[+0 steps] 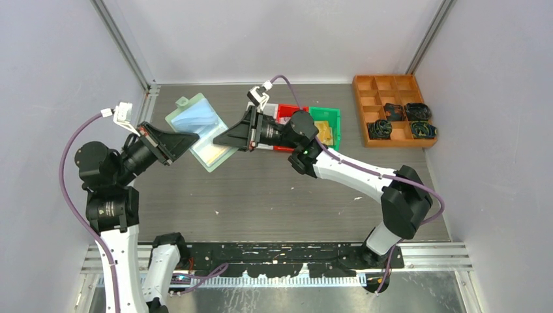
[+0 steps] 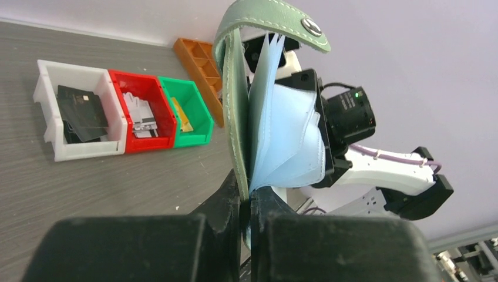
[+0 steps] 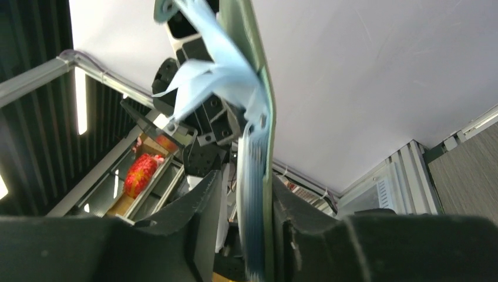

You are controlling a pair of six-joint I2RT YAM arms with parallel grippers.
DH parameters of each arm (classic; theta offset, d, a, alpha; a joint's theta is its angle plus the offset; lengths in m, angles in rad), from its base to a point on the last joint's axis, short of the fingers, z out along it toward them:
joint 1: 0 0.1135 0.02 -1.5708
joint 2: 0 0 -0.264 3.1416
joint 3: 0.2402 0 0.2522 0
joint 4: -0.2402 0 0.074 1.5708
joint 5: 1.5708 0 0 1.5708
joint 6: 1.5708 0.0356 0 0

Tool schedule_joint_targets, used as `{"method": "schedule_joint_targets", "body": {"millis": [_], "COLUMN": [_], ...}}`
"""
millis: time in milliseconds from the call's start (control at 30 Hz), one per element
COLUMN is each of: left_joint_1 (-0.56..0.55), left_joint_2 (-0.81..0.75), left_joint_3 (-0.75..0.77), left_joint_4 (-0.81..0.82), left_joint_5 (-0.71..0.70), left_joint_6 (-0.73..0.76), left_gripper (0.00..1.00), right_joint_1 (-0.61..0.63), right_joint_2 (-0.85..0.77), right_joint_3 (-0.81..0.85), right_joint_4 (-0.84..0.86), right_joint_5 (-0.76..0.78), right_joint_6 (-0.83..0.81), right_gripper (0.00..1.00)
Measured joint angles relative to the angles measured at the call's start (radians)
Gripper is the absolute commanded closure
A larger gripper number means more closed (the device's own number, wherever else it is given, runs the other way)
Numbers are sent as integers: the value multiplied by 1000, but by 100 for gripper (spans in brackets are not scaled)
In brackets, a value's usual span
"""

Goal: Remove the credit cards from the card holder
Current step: Remove the credit card from the card holder.

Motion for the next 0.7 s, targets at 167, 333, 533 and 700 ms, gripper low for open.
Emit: {"method": "schedule_joint_targets", "body": {"millis": [167, 333, 533, 700], "left_joint_1": [0, 0, 0, 0], "left_joint_2": [0, 4, 11, 14], "left_joint_3": [-17, -26, -26, -26], "left_joint_4": [-8, -11, -9, -8], "left_joint_5": [-26, -26, -24, -18], "left_joint_6": [-56, -114, -161, -187], "left_gripper": [100, 100, 100, 100], "right_joint_1": [-15, -33, -46, -48], "right_joint_2": [0, -7, -40, -66], "right_joint_3": [-84, -163, -213, -243], "right_joint_4": [140, 241, 275, 277], "right_joint_5": [-32, -42, -54, -55], "right_joint_6": [69, 110, 105, 82], "right_gripper": [54, 56, 60, 64]}}
